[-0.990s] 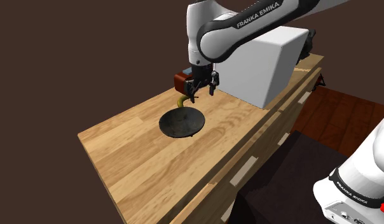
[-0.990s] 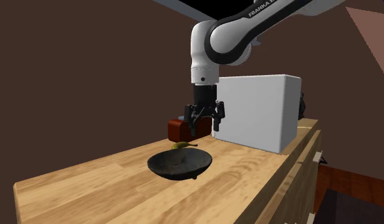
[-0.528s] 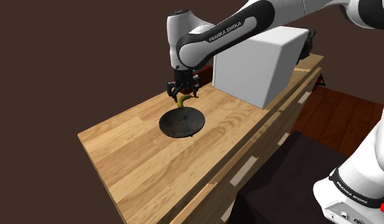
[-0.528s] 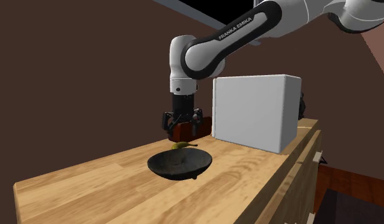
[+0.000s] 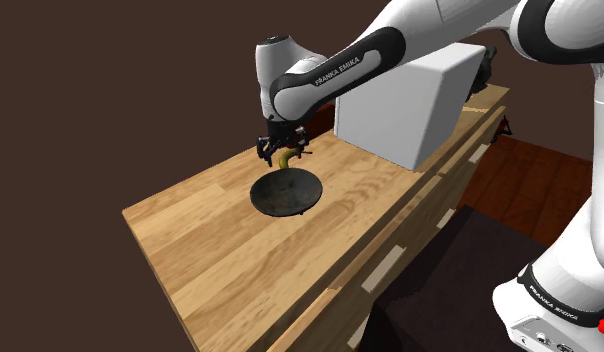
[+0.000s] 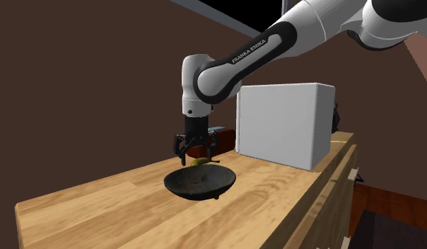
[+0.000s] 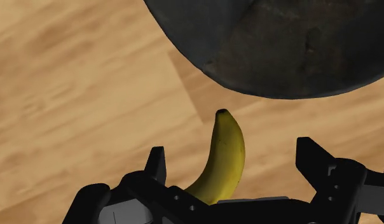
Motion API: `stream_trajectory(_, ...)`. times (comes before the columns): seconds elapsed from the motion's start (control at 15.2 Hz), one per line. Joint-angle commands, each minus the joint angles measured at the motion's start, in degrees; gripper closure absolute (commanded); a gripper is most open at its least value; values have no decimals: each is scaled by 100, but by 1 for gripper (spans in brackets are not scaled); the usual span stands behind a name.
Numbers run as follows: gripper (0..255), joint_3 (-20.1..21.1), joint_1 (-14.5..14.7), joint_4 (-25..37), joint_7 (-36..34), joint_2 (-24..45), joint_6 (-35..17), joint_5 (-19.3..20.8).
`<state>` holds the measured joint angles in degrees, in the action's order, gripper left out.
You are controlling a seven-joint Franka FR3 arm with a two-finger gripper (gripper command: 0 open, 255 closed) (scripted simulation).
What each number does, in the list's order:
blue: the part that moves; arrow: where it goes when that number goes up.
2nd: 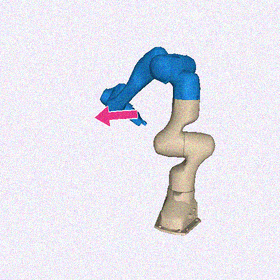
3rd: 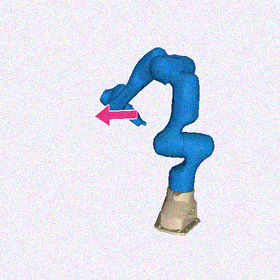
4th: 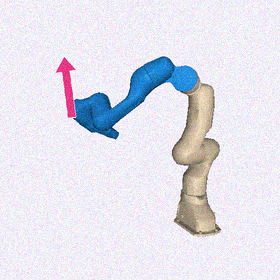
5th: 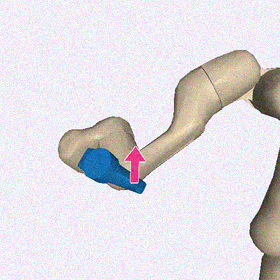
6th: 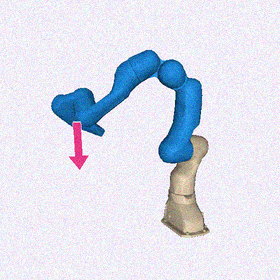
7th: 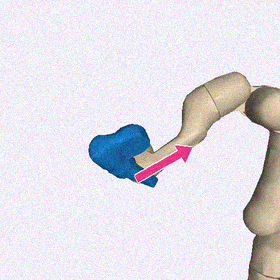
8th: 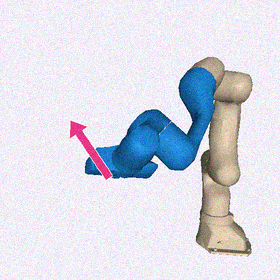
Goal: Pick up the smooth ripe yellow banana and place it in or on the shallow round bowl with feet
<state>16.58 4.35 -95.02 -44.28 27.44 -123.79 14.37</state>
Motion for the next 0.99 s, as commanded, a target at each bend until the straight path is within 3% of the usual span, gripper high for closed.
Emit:
stream_trajectory(0.0, 0, -26, 6, -58, -28, 105, -161, 45)
stream_trajectory(0.53, 0, -26, 6, -58, -28, 105, -161, 45)
stream_trajectory(0.59, 255, -26, 6, -58, -28, 105, -161, 45)
stream_trajectory(0.92, 255, -26, 6, -58, -28, 105, -161, 45)
